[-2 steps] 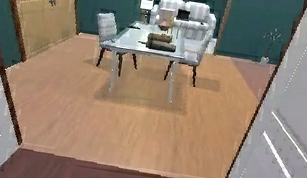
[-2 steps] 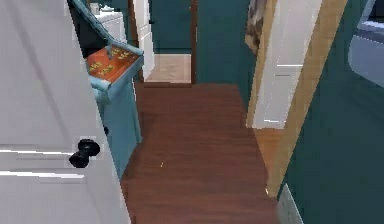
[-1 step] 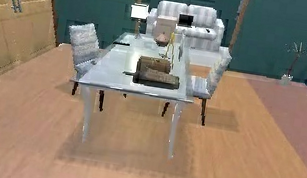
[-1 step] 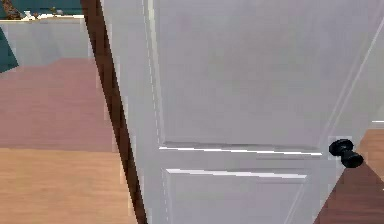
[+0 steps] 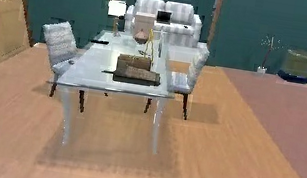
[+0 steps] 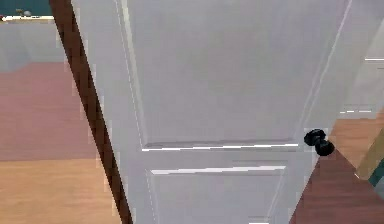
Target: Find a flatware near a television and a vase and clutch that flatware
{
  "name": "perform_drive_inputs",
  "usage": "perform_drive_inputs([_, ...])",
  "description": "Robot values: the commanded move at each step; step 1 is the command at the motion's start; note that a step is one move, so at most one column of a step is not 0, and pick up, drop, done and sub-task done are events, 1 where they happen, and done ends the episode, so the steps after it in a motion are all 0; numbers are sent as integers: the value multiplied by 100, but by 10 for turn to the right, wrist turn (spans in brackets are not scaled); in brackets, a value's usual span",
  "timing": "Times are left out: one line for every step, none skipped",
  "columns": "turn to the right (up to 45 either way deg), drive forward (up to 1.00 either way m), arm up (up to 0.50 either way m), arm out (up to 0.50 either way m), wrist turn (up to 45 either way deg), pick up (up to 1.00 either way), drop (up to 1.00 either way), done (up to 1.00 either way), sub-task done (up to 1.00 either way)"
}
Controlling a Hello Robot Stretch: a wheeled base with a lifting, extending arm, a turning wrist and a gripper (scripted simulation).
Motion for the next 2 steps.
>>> perform_drive_inputs([0,50,0,0,0,0,0,0,0])
perform_drive_inputs([450,0,0,0,0,0,0,0,0])
